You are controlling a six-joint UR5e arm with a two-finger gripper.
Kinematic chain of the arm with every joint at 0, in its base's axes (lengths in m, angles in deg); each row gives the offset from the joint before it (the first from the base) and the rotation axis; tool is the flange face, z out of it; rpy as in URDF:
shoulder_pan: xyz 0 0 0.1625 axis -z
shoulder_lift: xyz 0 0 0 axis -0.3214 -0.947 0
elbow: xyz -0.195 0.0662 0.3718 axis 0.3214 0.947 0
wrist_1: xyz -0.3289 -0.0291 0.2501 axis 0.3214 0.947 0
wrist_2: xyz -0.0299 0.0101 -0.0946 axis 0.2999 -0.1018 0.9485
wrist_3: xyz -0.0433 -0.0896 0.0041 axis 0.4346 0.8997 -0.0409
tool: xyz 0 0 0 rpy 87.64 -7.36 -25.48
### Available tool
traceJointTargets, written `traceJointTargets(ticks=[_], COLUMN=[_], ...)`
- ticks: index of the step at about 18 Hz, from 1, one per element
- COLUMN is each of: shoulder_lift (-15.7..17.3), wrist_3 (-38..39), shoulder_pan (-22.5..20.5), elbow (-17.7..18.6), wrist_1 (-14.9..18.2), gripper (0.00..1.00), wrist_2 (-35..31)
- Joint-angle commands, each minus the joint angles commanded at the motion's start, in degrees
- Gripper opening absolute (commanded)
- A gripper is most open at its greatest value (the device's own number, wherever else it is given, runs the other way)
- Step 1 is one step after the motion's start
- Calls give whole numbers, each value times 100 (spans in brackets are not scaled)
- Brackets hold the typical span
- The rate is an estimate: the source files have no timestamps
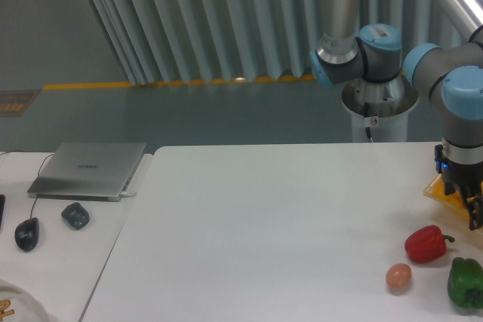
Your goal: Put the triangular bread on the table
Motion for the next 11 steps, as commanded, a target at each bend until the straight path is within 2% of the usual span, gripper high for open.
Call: traceJointTargets(ticks=[7, 11], shoulder_lift=[18, 140], wrist_3=[-53, -70], shoulder_pan=[-158, -457], elbow=[79, 97], wrist_1=[0, 44], gripper=[100, 100], wrist_2=[-79, -61])
